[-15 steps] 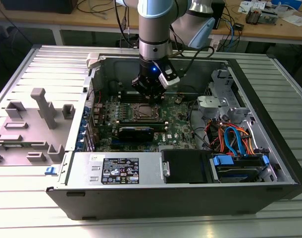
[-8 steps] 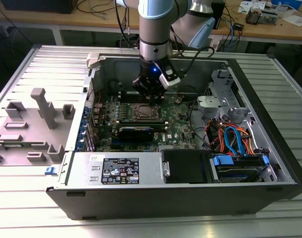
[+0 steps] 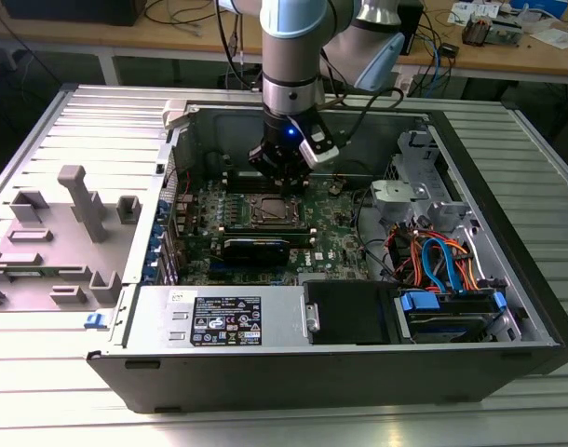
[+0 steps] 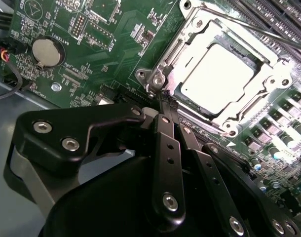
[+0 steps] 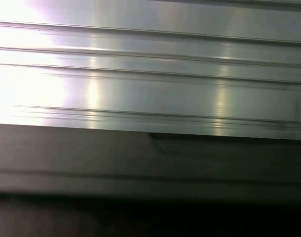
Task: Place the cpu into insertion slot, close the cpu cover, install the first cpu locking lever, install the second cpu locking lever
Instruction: 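Install the first cpu locking lever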
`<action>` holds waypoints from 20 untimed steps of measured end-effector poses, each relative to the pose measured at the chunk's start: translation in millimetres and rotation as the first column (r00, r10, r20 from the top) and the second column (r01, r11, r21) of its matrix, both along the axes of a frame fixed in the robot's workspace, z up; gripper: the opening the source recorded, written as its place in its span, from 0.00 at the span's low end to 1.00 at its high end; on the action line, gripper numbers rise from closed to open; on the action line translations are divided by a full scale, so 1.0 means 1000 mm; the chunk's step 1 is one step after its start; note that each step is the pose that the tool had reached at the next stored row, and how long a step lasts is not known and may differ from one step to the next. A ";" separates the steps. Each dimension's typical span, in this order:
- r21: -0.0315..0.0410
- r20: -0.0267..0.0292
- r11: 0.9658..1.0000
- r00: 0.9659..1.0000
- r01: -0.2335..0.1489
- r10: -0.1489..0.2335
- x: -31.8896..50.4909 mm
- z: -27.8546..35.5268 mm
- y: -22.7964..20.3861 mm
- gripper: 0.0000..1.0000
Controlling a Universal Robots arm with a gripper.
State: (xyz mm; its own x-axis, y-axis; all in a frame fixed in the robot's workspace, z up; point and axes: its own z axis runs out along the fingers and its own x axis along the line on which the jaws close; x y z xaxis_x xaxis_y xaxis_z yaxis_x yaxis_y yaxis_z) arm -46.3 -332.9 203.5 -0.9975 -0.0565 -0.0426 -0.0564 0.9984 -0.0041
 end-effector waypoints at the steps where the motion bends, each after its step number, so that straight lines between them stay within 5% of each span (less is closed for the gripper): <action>1: 0.000 0.000 1.000 1.000 0.000 0.000 0.0000 0.0000 0.0000 0.11; 20: 0.000 0.000 1.000 1.000 0.000 0.000 -0.0014 0.0015 -0.0007 0.11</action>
State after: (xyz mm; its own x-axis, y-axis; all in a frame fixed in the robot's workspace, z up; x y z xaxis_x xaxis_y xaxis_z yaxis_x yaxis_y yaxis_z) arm -47.7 -333.5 205.1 -0.9975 -0.0565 -0.0428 -0.0564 0.9984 -0.0043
